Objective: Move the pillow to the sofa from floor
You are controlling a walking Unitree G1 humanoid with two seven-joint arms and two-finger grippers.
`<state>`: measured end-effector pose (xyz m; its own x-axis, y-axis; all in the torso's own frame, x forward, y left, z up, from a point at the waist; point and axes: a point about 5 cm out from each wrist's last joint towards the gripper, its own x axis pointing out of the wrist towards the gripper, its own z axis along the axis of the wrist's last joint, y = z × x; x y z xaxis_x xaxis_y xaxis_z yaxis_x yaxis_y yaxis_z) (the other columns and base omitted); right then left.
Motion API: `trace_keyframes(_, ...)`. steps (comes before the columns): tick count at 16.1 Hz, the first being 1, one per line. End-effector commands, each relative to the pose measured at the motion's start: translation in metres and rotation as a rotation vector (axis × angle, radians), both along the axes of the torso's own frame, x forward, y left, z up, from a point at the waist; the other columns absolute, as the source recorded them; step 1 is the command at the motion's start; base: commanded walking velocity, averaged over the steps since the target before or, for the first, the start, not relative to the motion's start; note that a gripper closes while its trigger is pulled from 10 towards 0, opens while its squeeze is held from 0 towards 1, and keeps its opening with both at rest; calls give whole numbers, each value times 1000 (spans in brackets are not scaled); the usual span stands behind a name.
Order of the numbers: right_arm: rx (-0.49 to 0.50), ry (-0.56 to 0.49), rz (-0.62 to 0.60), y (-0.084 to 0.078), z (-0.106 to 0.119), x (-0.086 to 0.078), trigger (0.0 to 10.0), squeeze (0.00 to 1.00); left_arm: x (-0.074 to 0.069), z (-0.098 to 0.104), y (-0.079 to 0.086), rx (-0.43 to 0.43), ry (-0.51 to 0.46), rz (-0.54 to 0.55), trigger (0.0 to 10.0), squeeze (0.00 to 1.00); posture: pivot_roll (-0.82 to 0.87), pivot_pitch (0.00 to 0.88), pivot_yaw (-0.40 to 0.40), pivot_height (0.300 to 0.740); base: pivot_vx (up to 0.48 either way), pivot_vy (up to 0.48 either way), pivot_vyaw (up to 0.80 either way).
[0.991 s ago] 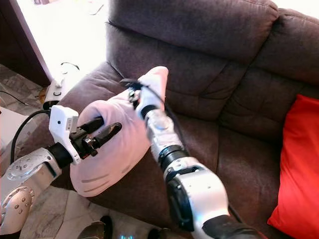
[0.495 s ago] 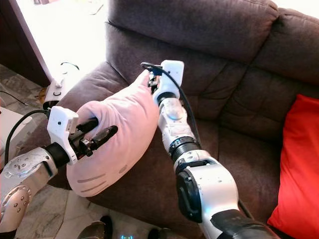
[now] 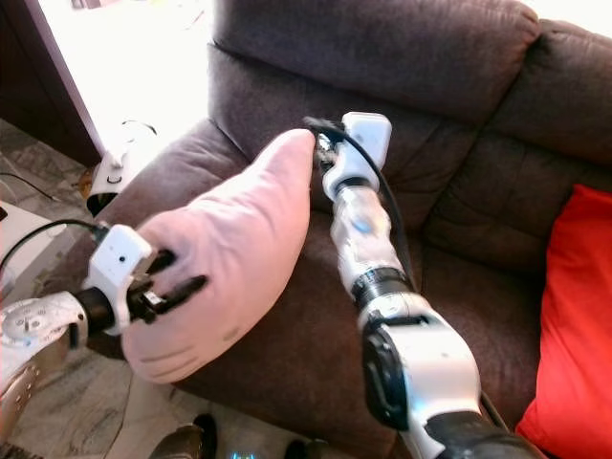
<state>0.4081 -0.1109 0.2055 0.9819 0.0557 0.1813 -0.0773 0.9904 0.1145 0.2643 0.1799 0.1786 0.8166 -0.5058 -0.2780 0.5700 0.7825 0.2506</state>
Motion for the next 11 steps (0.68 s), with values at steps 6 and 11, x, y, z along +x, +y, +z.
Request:
trace_keyframes(6,-17,8,-27,-10,-10,-4,10000,0,27,-9,25,126,-58,312,10000,0,200,141,-148,740,0,0,0)
trace_keyframes(11,-20,28,-34,-14,-21,-7,10000,0,28,13,40,69,-116,351,10000,0,208,125,-143,740,0,0,0)
